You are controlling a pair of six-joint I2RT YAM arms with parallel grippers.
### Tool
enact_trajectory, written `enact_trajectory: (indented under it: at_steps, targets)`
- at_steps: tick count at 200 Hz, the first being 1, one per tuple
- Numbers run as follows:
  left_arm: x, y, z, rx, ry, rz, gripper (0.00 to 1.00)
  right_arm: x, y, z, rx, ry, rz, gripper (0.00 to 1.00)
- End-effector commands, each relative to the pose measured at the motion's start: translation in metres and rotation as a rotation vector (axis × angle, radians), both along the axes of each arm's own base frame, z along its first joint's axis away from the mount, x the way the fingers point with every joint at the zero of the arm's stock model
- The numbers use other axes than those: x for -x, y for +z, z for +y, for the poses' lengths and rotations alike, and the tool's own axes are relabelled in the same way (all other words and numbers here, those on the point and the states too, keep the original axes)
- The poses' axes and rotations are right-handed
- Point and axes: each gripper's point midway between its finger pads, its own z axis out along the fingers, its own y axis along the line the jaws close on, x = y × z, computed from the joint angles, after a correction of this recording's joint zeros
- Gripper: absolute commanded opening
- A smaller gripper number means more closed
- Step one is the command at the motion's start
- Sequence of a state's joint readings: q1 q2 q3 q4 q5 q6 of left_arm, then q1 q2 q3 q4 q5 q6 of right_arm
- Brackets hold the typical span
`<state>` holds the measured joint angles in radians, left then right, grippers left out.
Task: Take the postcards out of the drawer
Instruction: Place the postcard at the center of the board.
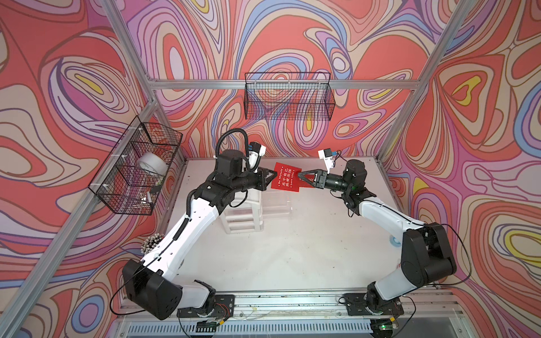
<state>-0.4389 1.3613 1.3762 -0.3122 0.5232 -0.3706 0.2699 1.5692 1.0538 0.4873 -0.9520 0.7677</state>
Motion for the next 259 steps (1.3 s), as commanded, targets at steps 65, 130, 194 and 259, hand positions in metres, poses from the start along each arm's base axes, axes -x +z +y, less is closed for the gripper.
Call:
enact_trajectory:
  at_steps: [65,130,194,259]
  targets:
    - [0.012,0.028,0.010,0.033,0.033,-0.088,0.00,-0.001,-0.018,0.000,0.009,-0.003,0.035,0.46]
    - [0.007,0.031,0.005,0.064,0.020,-0.104,0.00,0.012,-0.002,0.010,-0.027,0.072,-0.001,0.45]
    - [0.003,0.029,0.000,0.088,0.005,-0.115,0.00,0.022,0.013,0.012,-0.126,0.131,-0.026,0.41]
    - [-0.004,0.017,0.008,0.044,0.070,-0.096,0.00,0.019,0.015,0.013,-0.142,0.134,-0.020,0.28]
